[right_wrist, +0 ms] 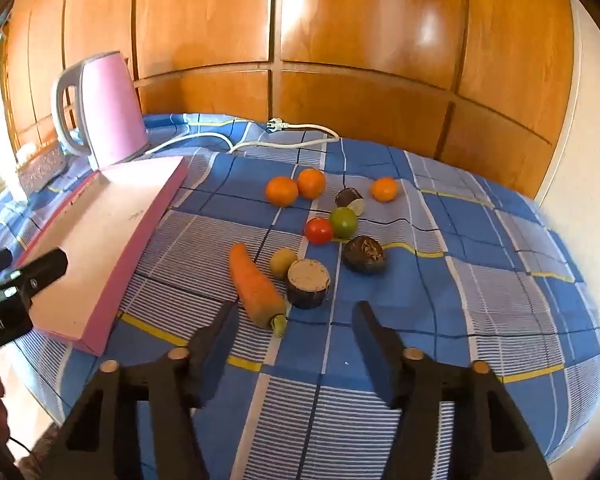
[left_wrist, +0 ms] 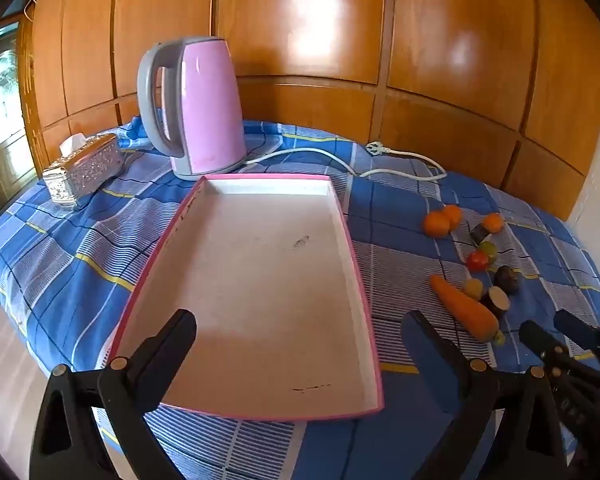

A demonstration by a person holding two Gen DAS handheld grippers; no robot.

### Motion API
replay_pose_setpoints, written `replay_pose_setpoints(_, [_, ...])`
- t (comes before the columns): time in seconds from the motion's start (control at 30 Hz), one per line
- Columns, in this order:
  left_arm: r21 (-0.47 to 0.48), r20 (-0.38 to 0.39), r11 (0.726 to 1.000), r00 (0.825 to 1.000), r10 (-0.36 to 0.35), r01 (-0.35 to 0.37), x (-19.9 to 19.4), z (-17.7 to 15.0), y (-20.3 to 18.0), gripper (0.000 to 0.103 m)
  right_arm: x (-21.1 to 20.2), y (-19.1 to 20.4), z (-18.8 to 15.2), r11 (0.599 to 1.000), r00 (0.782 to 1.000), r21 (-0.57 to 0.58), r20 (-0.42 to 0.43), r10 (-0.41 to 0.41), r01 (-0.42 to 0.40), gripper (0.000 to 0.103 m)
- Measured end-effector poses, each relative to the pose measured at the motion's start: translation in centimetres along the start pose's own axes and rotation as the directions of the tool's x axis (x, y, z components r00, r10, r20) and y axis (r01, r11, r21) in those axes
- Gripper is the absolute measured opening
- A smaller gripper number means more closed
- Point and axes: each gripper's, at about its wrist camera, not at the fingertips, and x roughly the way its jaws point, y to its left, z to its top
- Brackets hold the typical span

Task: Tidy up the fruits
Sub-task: 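Move the left tool toward the carrot while the right tool approaches the brown cut slice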

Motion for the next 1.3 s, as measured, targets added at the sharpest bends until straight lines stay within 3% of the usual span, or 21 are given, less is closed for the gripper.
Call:
replay_pose_setpoints(0.2, [0.007,-0.008,1.0,1.0,-0.016,0.016,0.1,0.0,-0.1,0.103,-0.9,0.0,0.6,0.999,0.998,0.023,0.049,0.045,-0.046,0.054])
replay_pose_setpoints(0.37, [0.019,-0.004,0.999,1.0,-0.031,0.031,-0.1,0.0,-0.4,0.103,0.2,-0.9,0.0,0.994,0.996,0.069,-0.025,0.084,-0.082,0.053])
replay_pose_setpoints(0.47, [0.022,-0.007,0.999,0.999,-0.035,0.035,-0.1,0.0,-0.4,0.103,0.9,-1.5,-0.3,0.991,0.993,0.1,-0.065,0.094,-0.087,0.039])
replay_pose_setpoints(0.67, [0.036,-0.009,0.998,0.999,-0.047,0.048,0.0,-0.1,-0.9,0.103,0.9,-2.1,-0.3,0.991,0.989,0.111,-0.113,0.09,-0.077,0.036])
replay_pose_setpoints(0.97, [0.079,-0.02,0.993,0.996,-0.082,0.084,0.1,0.0,-1.9,0.102,1.2,-3.4,0.0,0.983,0.992,0.161,-0.084,0.098,-0.083,0.036])
replay_pose_setpoints(1.07, [0.106,-0.037,0.987,0.992,-0.121,0.125,0.4,0.1,-2.7,0.095,1.3,-4.1,0.0,0.984,0.993,0.17,-0.09,0.075,-0.058,0.036])
replay_pose_setpoints(1.13, [0.129,-0.059,0.977,0.985,-0.162,0.169,0.6,0.2,-3.2,0.077,1.5,-4.7,0.0,0.983,0.993,0.178,-0.096,0.061,-0.043,0.036])
replay_pose_setpoints(1.3, [0.113,-0.168,0.934,0.933,-0.319,0.34,2.3,1.2,-4.7,0.041,1.7,-6.0,0.0,0.979,0.993,0.201,-0.111,0.033,-0.01,0.037])
